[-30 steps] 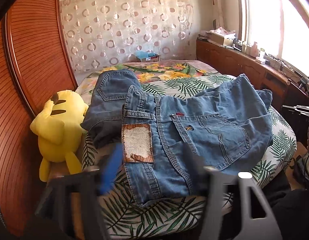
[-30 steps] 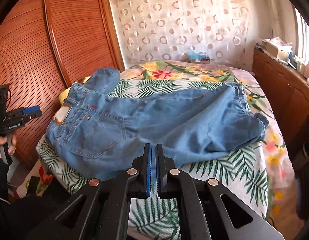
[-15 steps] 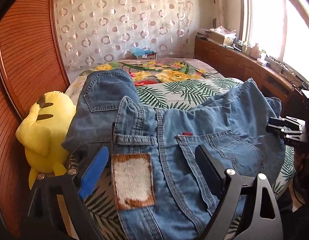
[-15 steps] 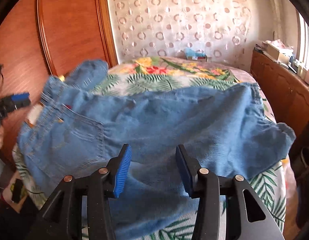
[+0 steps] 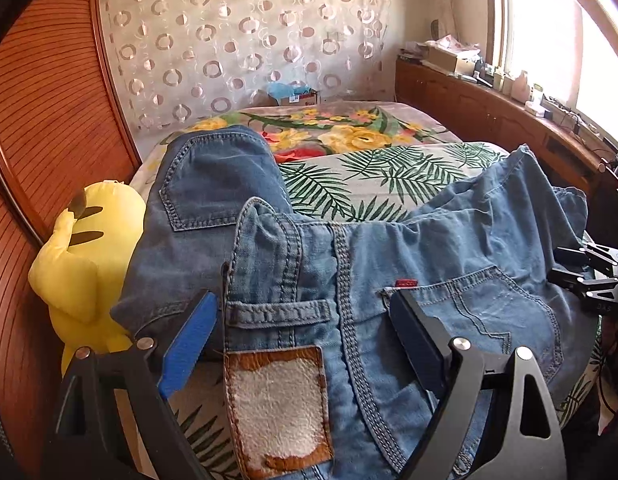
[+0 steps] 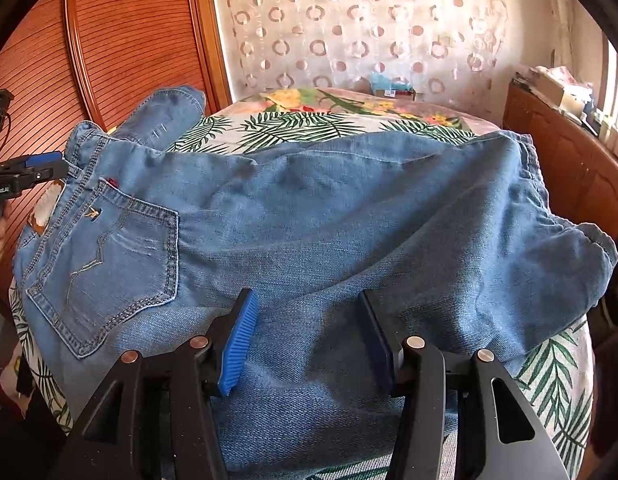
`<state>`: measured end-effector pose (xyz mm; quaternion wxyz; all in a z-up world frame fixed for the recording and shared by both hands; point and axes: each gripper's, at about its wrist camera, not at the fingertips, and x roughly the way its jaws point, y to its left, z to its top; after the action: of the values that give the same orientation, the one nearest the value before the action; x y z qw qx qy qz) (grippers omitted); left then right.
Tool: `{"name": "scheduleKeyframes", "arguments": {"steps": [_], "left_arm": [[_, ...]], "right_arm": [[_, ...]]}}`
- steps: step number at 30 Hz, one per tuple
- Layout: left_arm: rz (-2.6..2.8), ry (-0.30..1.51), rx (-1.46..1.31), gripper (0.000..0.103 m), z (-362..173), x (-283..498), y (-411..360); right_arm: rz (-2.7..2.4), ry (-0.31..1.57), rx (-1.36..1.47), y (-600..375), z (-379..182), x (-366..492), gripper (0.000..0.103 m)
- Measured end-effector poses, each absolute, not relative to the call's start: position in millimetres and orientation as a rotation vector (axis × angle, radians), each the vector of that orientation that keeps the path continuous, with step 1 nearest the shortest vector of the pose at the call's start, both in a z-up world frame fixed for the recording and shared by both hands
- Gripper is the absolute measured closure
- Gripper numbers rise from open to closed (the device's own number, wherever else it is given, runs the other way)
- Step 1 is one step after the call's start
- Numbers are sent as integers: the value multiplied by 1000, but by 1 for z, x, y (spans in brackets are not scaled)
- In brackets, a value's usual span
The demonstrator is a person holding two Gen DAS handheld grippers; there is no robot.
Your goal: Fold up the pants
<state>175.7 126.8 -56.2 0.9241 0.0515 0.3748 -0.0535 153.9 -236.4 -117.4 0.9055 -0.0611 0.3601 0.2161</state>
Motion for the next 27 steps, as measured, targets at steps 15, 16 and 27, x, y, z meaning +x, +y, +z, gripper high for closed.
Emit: {"name": "scheduleKeyframes", "arguments": {"steps": [15,16,27], "left_arm": [[-105,768,39,83,-58,209,144],[-99,755,42,88,-54,205,143],[-24,732,-18,87,-46,198,164]], "right_arm": [[444,740,-129,-240,-121,148,49],[445,739,-128,-241,-121,148,49],[442,733,-112,-243,-121,145,49]]}}
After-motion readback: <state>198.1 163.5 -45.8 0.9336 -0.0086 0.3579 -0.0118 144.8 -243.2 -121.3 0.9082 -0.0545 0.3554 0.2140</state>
